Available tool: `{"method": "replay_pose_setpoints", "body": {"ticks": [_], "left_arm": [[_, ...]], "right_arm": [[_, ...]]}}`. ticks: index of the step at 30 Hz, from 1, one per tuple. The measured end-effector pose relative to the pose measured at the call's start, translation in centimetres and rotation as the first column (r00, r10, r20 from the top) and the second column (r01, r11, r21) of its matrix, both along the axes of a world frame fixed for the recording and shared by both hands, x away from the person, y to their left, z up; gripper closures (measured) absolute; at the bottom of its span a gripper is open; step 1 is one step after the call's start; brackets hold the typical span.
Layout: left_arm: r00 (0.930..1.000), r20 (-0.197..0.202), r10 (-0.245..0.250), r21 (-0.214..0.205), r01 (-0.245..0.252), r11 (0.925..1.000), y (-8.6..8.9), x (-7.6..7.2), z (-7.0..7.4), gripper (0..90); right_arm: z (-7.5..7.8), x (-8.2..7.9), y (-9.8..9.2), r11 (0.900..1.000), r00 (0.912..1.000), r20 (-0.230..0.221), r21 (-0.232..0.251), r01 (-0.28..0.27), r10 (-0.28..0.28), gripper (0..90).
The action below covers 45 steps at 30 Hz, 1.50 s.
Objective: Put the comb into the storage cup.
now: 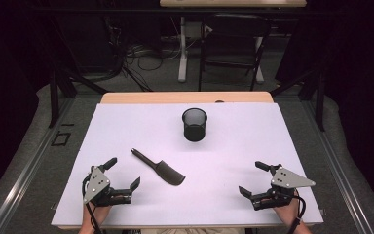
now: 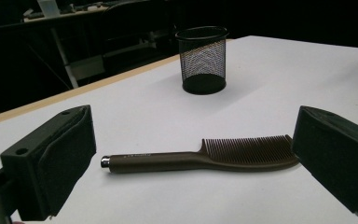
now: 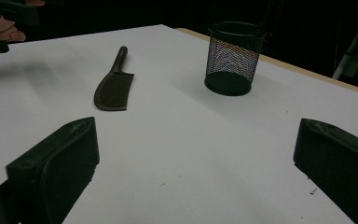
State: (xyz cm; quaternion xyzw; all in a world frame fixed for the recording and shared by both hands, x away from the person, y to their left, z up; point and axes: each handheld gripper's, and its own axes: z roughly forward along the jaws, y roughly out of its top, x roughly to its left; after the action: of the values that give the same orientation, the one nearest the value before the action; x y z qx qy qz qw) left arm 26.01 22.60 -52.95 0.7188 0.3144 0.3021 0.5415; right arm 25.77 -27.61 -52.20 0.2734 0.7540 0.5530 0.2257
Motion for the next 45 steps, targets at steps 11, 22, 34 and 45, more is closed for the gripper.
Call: {"method": "replay_pose_setpoints", "body": {"ticks": [11,22,34,45], "left_arm": [[0.9997,0.009,0.023,0.021,-0.023,0.9995,-0.4,1.0,0.2,0.0],[0.9993,0.013,0.035,0.012,-0.036,0.9993,-0.6,1.8,0.5,0.0],[0.9995,-0.017,0.027,0.037,-0.026,0.999,-1.8,3.4,0.9,0.0],[0.9991,-0.034,0.026,0.066,-0.024,0.9976,-2.9,4.9,0.9,0.0]], "right_arm": [[-0.1,0.1,0.0,1.0,1.0,-0.002,-0.007,0.002,-0.002,0.0],[-0.2,0.3,0.2,0.9998,0.9999,-0.011,-0.019,0.001,-0.001,0.0],[-0.2,0.4,0.2,0.9998,1.0,-0.006,-0.02,0.006,-0.006,0.0],[0.0,0.3,0.1,0.9999,1.0,0.002,-0.013,0.005,-0.005,0.0]]}}
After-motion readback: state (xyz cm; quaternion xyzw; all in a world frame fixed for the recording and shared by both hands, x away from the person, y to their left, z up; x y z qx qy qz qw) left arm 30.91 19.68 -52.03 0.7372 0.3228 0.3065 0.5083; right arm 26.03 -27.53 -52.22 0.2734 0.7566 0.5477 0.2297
